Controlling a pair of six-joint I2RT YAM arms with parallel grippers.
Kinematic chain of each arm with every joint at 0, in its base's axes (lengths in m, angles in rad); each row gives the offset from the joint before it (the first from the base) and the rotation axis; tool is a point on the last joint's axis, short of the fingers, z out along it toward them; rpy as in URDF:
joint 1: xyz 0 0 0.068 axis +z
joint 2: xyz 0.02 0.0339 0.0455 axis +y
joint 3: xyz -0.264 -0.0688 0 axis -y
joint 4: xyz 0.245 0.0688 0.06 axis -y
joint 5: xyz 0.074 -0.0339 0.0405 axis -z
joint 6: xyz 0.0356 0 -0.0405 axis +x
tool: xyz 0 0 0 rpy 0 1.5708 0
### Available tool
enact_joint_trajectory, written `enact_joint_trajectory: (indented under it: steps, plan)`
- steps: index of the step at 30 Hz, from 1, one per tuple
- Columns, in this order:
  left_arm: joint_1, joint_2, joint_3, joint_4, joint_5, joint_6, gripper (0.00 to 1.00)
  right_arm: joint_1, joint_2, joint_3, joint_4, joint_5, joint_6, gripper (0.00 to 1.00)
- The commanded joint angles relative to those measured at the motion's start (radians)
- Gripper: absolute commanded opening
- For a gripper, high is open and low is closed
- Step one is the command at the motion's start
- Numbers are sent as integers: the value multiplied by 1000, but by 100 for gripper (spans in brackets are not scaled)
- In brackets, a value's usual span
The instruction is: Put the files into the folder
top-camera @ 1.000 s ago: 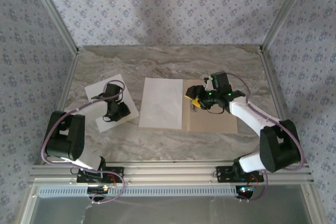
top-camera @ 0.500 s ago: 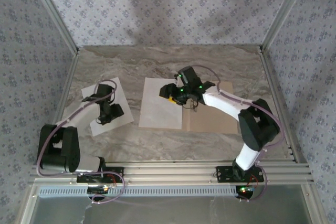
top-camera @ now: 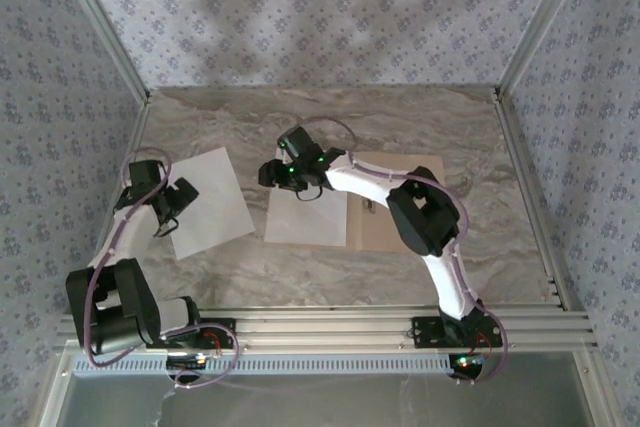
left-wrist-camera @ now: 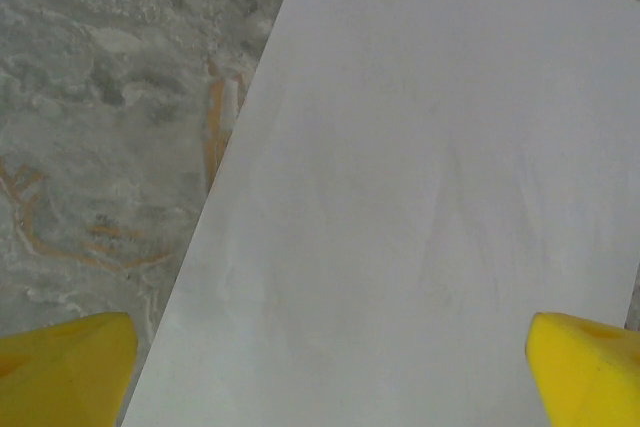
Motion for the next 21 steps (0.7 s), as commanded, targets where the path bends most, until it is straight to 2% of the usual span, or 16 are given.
enact_joint_trajectory:
  steps: [1,12,21]
  plan:
    - [17,5,-15,86,31,38,100,29,60,71,-33,48,-44,56]
    - [56,142,23,34,69,69,100,87,223,244,-66,2,-29,56]
    - [61,233,40,26,102,69,99,115,272,296,-67,-18,-19,55]
